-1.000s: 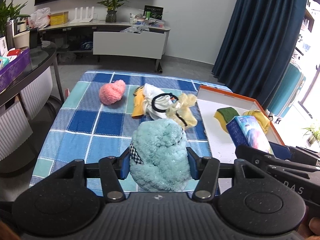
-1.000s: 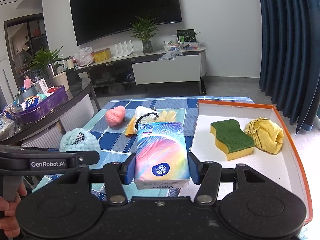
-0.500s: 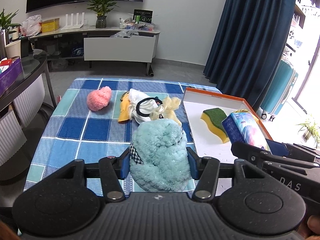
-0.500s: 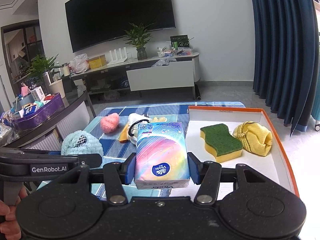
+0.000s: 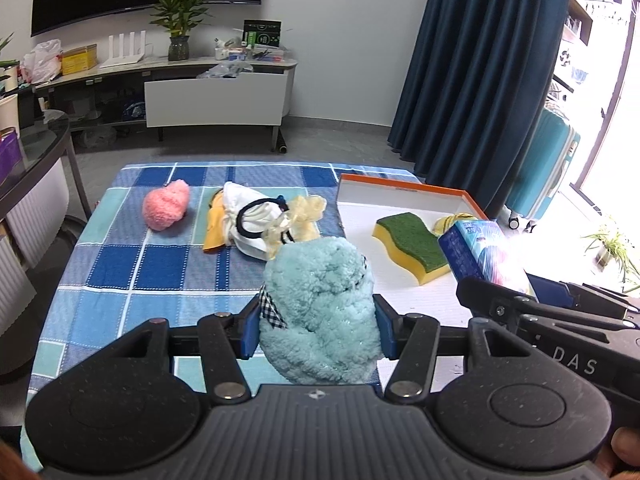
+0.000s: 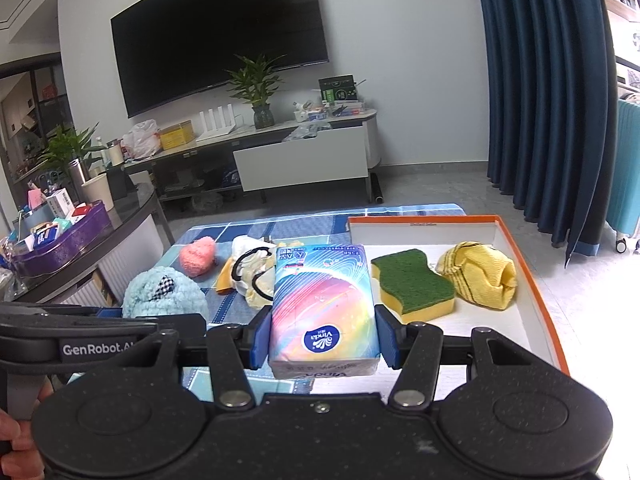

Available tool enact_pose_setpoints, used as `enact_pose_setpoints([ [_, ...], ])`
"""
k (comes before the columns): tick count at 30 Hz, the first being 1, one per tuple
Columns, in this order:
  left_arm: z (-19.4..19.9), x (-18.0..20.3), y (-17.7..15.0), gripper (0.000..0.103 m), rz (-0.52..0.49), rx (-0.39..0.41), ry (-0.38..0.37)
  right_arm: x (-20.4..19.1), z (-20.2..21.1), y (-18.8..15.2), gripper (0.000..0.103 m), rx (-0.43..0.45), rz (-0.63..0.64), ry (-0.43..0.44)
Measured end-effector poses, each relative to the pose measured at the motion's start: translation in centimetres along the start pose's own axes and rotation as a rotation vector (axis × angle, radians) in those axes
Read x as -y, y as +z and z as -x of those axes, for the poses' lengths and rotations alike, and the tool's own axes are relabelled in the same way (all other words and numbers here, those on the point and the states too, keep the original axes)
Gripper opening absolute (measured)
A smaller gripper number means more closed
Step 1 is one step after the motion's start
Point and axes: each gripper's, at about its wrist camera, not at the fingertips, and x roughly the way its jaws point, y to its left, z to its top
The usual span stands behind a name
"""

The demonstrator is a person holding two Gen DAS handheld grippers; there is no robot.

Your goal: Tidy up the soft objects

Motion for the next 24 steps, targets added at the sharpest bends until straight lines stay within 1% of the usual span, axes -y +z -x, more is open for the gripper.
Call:
enact_pose_setpoints([
  [24,-2.1,3.7,0.2,0.056,-0.064,-0.029,-0.088,4.1,0.8,0.1,0.064,0.021,-0.059,-0.099],
])
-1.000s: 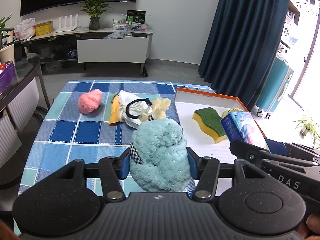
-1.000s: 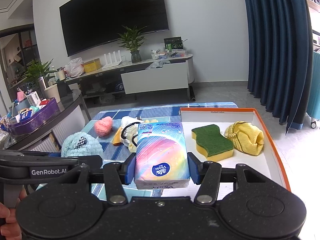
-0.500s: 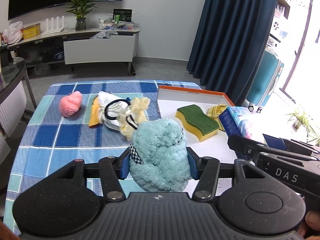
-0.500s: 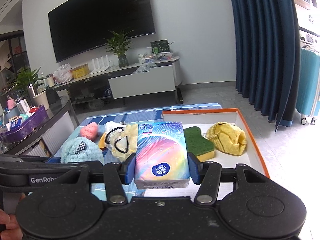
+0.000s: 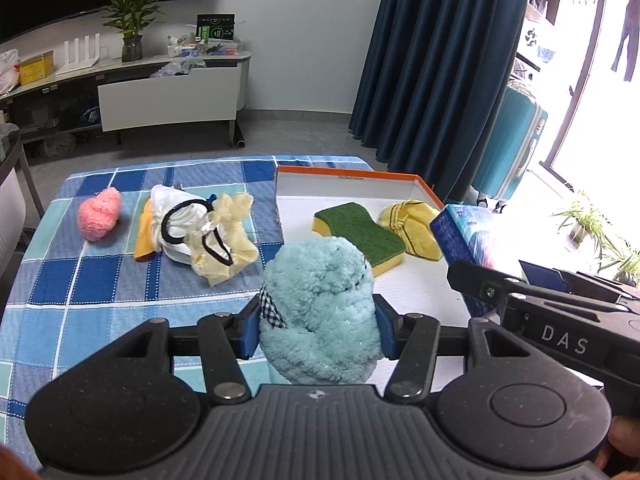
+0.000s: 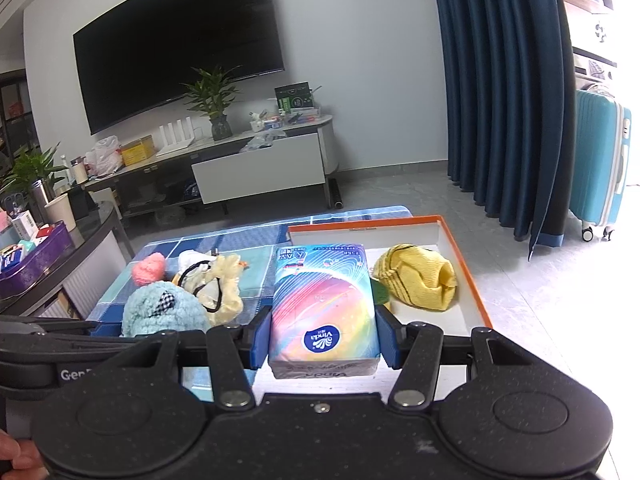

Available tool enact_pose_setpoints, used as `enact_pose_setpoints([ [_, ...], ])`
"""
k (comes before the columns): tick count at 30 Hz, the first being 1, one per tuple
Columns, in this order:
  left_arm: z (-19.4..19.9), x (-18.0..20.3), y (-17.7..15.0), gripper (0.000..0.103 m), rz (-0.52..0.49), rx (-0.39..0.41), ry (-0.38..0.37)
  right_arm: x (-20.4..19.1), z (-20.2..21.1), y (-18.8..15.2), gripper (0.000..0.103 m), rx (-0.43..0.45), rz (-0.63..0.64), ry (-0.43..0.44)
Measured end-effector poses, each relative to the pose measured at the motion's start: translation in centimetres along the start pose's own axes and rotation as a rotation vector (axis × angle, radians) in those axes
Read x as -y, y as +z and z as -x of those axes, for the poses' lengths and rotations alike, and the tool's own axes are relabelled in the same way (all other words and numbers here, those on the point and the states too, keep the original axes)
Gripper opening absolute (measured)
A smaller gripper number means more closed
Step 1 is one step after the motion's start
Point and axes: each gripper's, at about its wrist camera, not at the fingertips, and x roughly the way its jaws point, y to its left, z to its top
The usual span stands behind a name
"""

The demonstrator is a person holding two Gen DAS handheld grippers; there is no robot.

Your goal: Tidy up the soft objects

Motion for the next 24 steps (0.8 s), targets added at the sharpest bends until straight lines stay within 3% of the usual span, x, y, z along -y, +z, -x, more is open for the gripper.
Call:
enact_pose_setpoints([
  [24,-3.2,2.5,0.6,0.056,-0.039,-0.051,-0.057,3.6,-1.4,0.2,0.064,-0.015,-0.048,-0.081],
])
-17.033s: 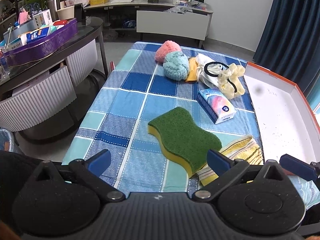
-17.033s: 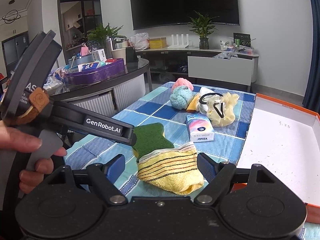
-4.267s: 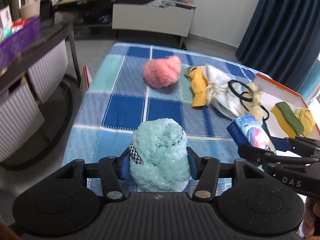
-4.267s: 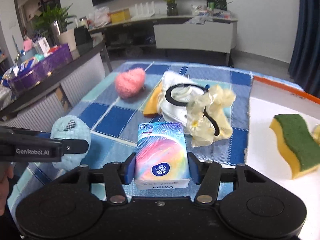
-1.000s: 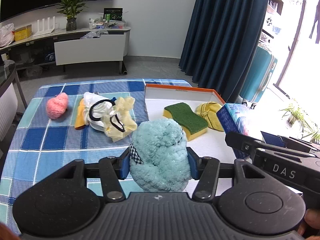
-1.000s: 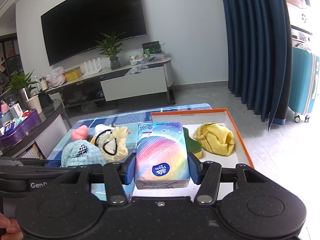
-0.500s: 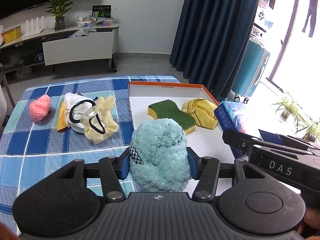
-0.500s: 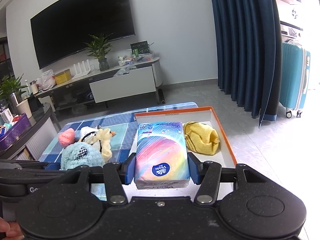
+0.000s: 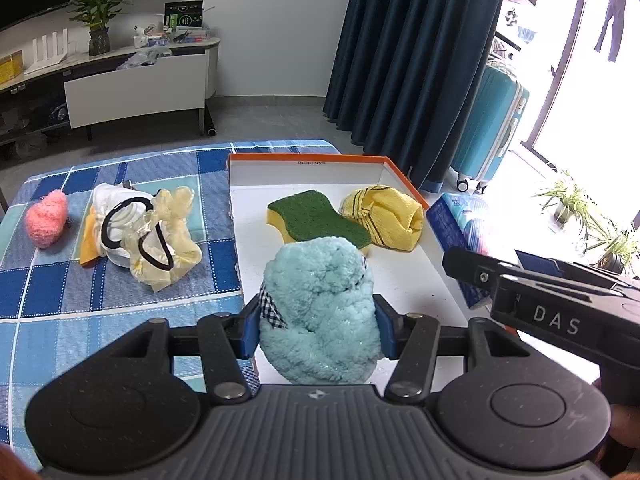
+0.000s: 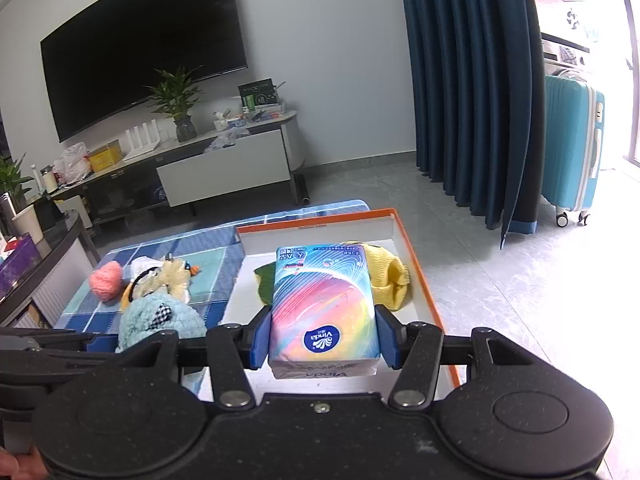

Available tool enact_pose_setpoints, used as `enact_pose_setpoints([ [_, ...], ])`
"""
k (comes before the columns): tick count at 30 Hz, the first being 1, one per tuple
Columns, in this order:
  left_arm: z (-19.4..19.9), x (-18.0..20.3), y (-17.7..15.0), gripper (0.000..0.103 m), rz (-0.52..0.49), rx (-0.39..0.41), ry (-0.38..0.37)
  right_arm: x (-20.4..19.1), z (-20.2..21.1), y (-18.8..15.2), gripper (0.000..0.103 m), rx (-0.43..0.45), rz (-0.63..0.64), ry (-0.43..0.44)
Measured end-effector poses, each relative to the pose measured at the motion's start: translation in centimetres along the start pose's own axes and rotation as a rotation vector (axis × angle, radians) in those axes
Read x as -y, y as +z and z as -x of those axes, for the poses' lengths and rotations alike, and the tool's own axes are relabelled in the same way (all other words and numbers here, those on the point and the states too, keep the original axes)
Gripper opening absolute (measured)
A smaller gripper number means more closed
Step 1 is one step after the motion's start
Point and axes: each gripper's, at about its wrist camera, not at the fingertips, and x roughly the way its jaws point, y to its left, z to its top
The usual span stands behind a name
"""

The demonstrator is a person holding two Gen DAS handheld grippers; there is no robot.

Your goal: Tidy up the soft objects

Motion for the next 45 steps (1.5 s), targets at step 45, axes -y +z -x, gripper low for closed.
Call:
enact_pose_setpoints([
  [45,-3.7,0.9,4.1,0.056,-0.014,-0.040,-0.024,1.9,-4.5,3.6,0.064,-0.031,-0.025,-0.023],
])
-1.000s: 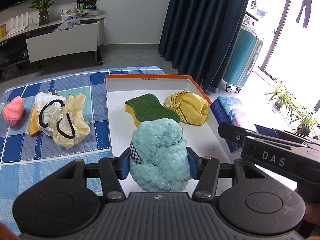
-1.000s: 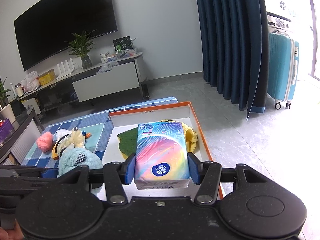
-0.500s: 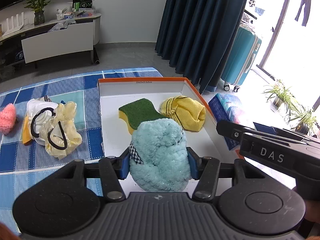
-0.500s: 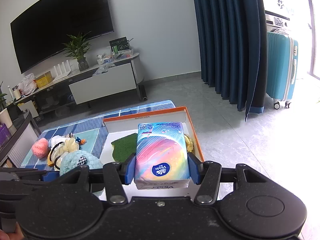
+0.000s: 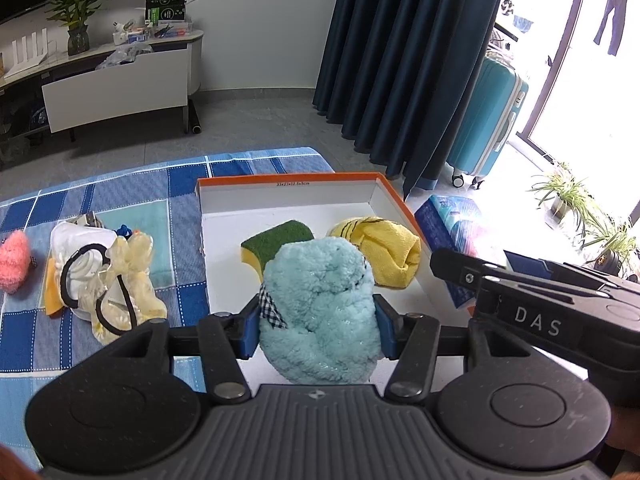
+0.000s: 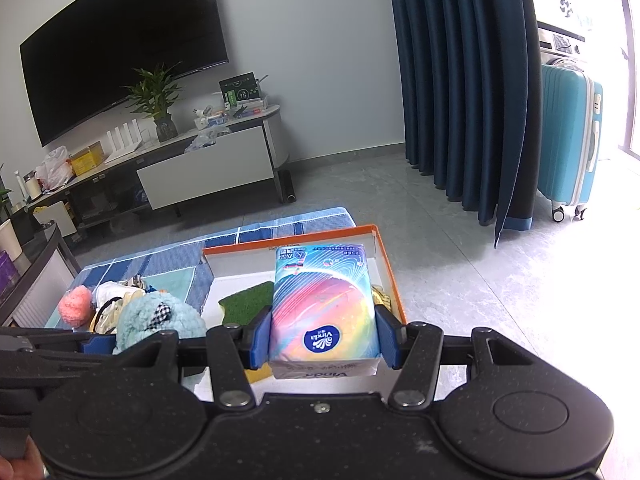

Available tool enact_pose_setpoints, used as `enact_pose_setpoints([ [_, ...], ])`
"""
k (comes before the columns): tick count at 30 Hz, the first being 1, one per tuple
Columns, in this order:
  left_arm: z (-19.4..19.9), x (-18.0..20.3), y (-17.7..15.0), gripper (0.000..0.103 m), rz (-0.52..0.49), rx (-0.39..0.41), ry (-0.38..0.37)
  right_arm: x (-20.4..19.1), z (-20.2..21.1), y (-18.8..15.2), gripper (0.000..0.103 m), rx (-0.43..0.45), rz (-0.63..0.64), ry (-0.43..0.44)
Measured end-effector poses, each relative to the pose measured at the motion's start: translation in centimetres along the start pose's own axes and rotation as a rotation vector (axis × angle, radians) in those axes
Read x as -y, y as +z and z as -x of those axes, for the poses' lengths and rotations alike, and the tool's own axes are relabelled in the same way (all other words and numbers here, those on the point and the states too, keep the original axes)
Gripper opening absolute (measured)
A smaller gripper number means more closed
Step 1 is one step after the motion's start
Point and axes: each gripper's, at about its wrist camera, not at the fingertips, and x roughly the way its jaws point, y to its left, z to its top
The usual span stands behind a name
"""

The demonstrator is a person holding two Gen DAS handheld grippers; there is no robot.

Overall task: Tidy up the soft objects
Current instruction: 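Lower the tissue pack into the box with right gripper while left gripper lowers the blue ball there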

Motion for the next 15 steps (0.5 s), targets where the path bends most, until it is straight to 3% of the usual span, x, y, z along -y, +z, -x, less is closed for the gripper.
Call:
enact_pose_setpoints([
  [15,-1.6,-0.8,1.7,0.056,0.009,-0.005,-0.001,0.1,-2.4,1.2,0.064,-0.019,0.003,-0.009],
])
